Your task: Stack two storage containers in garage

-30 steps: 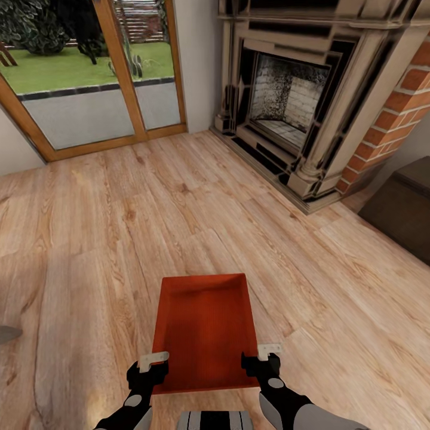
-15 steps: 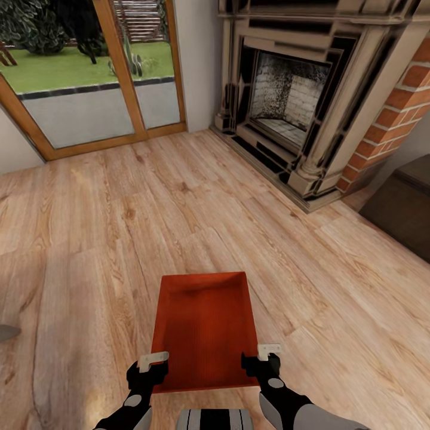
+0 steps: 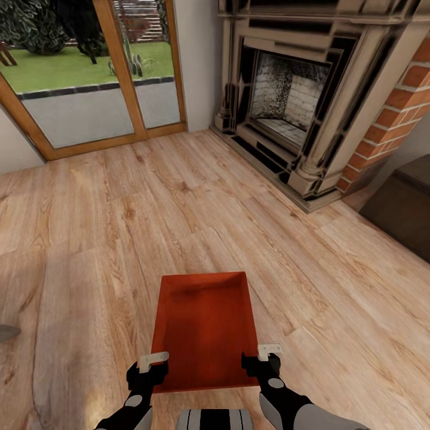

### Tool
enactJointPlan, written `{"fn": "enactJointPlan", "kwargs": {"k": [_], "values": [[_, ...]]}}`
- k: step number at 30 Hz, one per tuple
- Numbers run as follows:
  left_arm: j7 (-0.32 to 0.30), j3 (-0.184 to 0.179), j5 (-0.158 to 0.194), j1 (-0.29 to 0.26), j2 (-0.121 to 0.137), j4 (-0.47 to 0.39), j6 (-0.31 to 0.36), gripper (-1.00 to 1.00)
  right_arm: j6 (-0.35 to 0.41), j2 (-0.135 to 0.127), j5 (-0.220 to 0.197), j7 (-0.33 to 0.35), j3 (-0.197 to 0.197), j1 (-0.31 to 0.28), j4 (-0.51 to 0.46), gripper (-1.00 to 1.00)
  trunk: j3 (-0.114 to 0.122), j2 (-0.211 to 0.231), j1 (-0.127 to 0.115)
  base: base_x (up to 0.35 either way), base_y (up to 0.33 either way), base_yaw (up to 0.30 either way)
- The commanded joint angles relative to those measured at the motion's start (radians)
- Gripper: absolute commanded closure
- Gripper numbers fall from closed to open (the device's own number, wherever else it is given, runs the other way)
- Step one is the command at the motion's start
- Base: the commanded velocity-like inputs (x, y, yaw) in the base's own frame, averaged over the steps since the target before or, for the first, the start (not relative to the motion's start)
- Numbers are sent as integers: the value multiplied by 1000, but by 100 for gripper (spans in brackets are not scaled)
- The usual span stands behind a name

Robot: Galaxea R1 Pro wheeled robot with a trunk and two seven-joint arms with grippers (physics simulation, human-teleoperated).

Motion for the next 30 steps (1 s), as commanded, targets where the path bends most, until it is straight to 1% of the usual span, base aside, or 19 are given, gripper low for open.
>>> {"fn": "enactJointPlan", "kwargs": {"k": [1, 4, 5, 6, 7, 30], "values": [[2, 2, -1, 0, -1, 1, -3, -100, -3, 0, -9, -3, 9, -1, 1, -100, -1, 0, 0, 0, 0, 0], [3, 2, -2, 0, -1, 3, -3, -100, -4, 0, -6, -3, 9, -1, 1, -100, -1, 0, 0, 0, 0, 0], [3, 2, -3, 0, -1, 3, -3, -100, -4, 0, -5, -3, 9, -1, 1, 100, -1, 0, 0, 0, 0, 0], [3, 2, -3, 0, -1, 3, -3, -100, -5, 0, -5, -3, 9, -1, 1, 100, -1, 0, 0, 0, 0, 0], [3, 2, -4, 0, -1, 3, -3, 100, -5, 0, -4, -3, 9, -1, 1, 100, -1, 0, 0, 0, 0, 0], [5, 2, -6, 0, -3, 4, -3, 100, -5, 0, -12, -3, 8, -1, 1, 100, -1, 0, 0, 0, 0, 0]]}}
